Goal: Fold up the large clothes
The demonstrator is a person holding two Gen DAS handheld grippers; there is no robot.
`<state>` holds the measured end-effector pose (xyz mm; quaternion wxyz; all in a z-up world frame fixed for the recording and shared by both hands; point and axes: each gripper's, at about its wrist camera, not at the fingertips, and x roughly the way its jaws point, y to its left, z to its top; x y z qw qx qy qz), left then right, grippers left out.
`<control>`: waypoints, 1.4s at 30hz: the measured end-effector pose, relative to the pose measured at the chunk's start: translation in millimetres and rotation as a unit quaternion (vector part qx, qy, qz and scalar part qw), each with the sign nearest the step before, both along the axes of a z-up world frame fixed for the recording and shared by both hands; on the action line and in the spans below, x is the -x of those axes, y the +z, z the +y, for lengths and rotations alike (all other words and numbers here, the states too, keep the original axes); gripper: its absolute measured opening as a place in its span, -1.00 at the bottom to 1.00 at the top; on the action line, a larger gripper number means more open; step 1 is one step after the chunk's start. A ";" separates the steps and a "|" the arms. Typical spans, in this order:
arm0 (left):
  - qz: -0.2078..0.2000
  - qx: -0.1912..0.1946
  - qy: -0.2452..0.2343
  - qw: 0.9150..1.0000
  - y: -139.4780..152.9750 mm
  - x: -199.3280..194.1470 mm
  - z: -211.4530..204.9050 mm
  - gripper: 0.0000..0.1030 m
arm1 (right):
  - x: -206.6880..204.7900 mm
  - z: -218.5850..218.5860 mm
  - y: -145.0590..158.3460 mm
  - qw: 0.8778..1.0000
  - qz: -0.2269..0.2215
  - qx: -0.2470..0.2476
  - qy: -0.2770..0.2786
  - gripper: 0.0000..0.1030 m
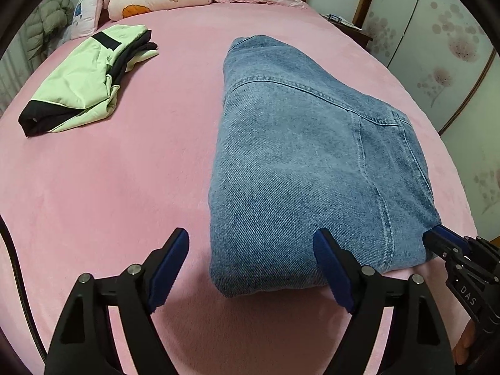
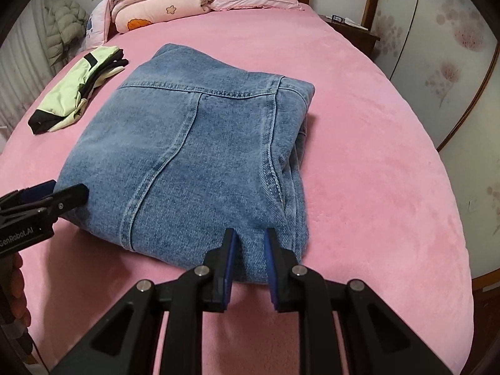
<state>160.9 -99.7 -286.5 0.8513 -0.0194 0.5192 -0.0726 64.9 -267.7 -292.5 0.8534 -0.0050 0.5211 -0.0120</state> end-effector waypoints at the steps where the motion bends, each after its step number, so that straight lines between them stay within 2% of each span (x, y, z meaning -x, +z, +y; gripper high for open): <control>1: 0.007 -0.003 0.002 1.000 1.1 -1.5 0.1 0.71 | -0.3 -0.7 2.6 1.000 0.002 -0.005 0.000 -0.62; 4: 0.032 -0.003 0.009 0.999 5.6 -5.4 1.3 0.79 | -2.0 -0.2 9.2 1.000 0.013 -0.011 0.002 -0.52; 5: 0.041 -0.005 0.010 0.999 8.5 -6.7 1.8 0.79 | -2.5 -0.7 10.4 1.000 0.016 -0.014 0.003 -0.43; 10: 0.059 -0.026 0.007 0.998 28.0 -7.6 -0.9 0.79 | 1.1 -7.1 27.3 0.999 0.023 -0.048 -0.006 -0.20; 12: 0.061 -0.040 0.001 0.997 37.1 -6.8 -4.7 0.79 | 2.5 -10.7 34.0 0.998 0.026 -0.060 -0.011 -0.13; 16: 0.044 -0.032 -0.015 0.998 61.0 -7.6 -9.0 0.79 | 2.9 -21.5 52.4 0.995 0.027 -0.090 -0.022 -0.08; 18: 0.039 -0.030 -0.024 0.999 73.3 -10.2 -11.5 0.79 | -0.6 -25.1 61.1 0.995 0.032 -0.094 -0.027 0.30; 20: 0.037 -0.028 -0.030 0.998 83.2 -14.1 -13.3 0.79 | -5.0 -28.3 70.7 0.994 0.030 -0.098 -0.029 0.43; 27: 0.018 -0.016 -0.034 0.999 122.0 -33.1 -16.1 0.79 | -27.2 -38.0 111.3 0.993 0.006 -0.115 -0.023 0.54; 32: 0.009 -0.005 -0.042 0.999 143.7 -48.9 -19.0 0.80 | -45.2 -36.4 144.0 0.995 -0.018 -0.101 -0.007 0.54; 37: 0.017 0.015 -0.028 0.999 145.6 -69.2 -16.1 0.83 | -62.0 -37.1 162.2 0.993 -0.034 -0.114 0.003 0.54; 42: 0.031 0.051 -0.020 0.998 136.0 -82.5 -14.3 0.83 | -76.2 -35.1 160.6 0.994 -0.039 -0.104 0.007 0.54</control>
